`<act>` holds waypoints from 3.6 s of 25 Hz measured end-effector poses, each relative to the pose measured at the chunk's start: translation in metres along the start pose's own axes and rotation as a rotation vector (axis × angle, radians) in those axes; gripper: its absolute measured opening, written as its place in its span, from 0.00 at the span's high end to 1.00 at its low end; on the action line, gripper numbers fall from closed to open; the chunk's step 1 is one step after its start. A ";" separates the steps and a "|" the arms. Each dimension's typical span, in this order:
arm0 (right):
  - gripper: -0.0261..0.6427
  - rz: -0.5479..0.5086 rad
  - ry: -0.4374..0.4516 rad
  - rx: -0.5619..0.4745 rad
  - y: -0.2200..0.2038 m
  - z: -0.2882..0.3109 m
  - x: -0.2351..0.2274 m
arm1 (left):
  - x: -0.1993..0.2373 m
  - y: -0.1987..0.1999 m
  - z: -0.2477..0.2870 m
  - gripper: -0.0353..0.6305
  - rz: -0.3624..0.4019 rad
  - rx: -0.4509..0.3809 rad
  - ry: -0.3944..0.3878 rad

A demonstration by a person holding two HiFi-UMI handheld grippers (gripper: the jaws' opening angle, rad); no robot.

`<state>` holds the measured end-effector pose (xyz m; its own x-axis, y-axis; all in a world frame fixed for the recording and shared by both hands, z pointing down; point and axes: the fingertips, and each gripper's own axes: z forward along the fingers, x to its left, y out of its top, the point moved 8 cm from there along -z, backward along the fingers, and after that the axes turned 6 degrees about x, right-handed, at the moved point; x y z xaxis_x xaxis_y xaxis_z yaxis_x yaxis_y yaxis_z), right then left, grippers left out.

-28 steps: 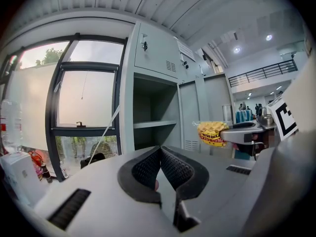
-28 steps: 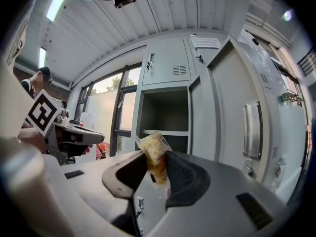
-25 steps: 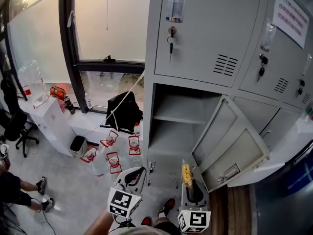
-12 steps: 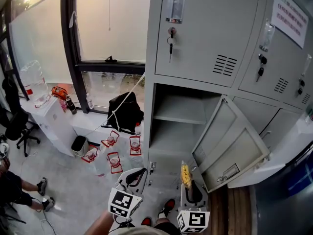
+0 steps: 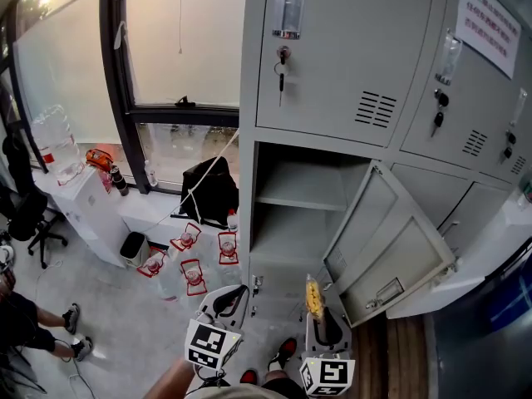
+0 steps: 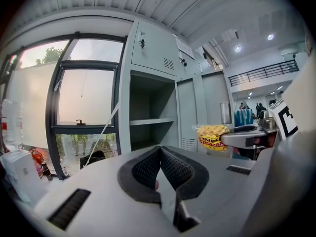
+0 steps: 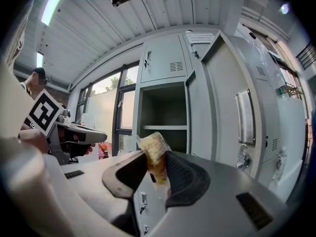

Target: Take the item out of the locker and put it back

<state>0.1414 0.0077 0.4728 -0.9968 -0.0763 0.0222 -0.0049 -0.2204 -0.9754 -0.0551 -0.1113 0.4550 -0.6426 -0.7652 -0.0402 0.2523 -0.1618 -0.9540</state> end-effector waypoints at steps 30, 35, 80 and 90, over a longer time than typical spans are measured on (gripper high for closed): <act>0.77 -0.487 0.066 0.021 0.030 0.131 0.006 | 0.031 -0.004 0.051 0.91 -0.067 0.053 0.117; 0.77 -0.574 0.046 0.071 0.019 0.166 -0.004 | 0.039 -0.005 0.066 0.91 -0.085 0.066 0.130; 0.46 -0.648 0.202 0.374 -0.054 0.257 -0.011 | 0.055 -0.021 0.088 0.91 -0.144 0.124 0.174; 0.53 -0.456 0.196 0.270 -0.010 0.223 -0.013 | 0.054 -0.011 0.074 0.91 -0.126 0.089 0.182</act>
<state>0.1722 -0.2063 0.5312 -0.8946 0.2619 0.3621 -0.4442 -0.4319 -0.7850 -0.0385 -0.1971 0.4852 -0.7907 -0.6119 0.0173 0.2192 -0.3094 -0.9253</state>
